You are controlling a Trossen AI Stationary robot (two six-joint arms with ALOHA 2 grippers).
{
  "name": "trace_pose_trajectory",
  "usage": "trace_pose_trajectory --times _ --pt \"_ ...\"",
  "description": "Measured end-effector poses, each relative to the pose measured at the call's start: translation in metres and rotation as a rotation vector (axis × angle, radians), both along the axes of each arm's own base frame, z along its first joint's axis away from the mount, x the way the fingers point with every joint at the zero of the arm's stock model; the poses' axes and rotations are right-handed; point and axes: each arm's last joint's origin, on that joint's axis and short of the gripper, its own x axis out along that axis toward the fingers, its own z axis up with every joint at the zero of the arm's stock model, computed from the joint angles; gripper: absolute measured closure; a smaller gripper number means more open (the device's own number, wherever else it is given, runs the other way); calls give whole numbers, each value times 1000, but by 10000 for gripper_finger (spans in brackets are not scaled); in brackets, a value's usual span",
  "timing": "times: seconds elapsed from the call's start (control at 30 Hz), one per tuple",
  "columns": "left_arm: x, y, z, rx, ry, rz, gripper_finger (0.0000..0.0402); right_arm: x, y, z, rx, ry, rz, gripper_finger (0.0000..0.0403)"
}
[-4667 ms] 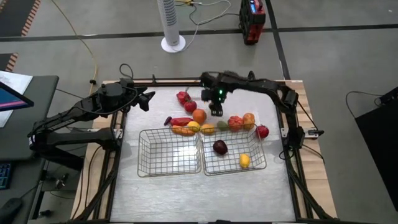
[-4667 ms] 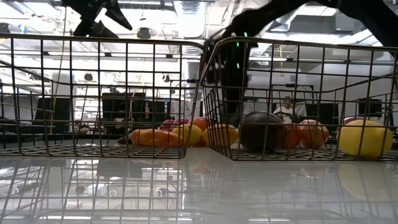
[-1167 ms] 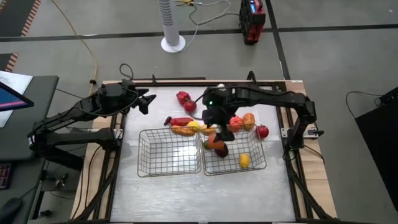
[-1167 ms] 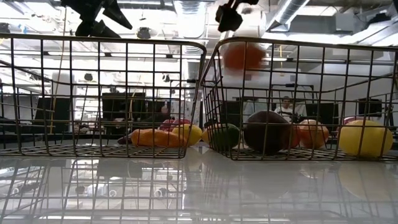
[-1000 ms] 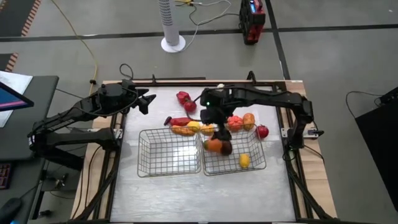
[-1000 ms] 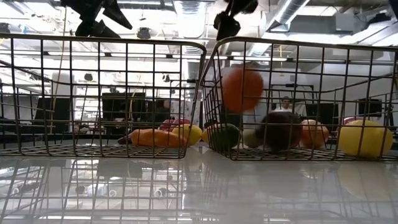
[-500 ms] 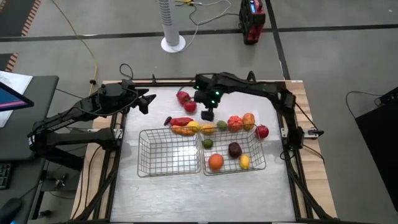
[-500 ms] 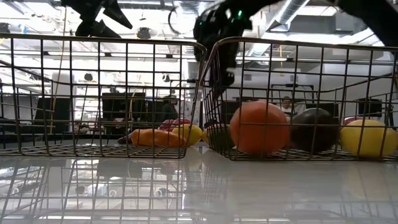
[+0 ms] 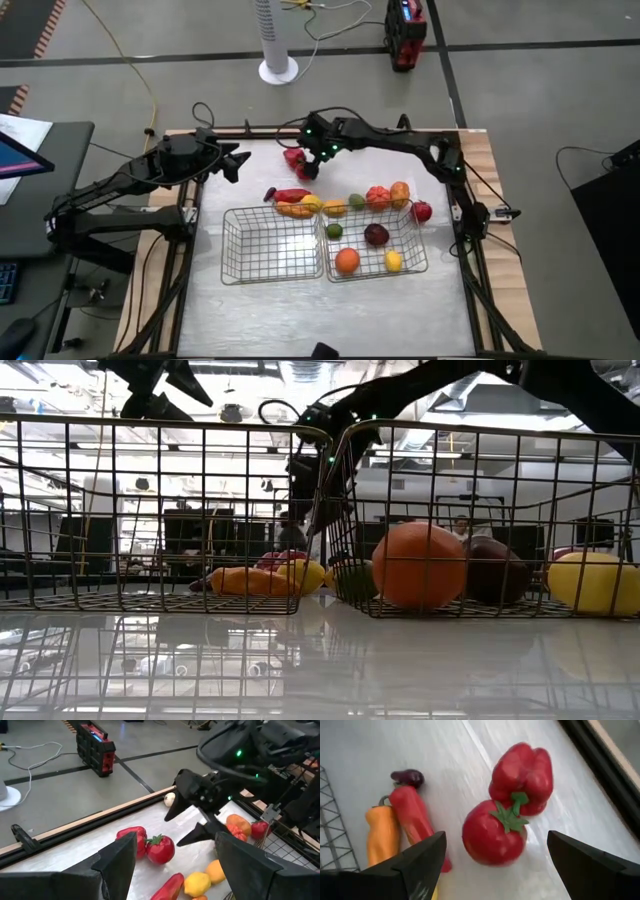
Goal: Sort produce into baskets
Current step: Put the top tomato into the right wire basket
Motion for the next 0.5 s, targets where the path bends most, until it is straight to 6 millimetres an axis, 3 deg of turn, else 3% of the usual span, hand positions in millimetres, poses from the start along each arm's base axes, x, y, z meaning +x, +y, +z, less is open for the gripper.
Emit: trace_pose_trajectory --times 0.37,0.5 --pt "0 1 0 15 13 1 145 27 -9 -40 61 111 -72 30" --pt "-1 1 0 17 17 0 145 30 -7 -43 48 174 -50 31"
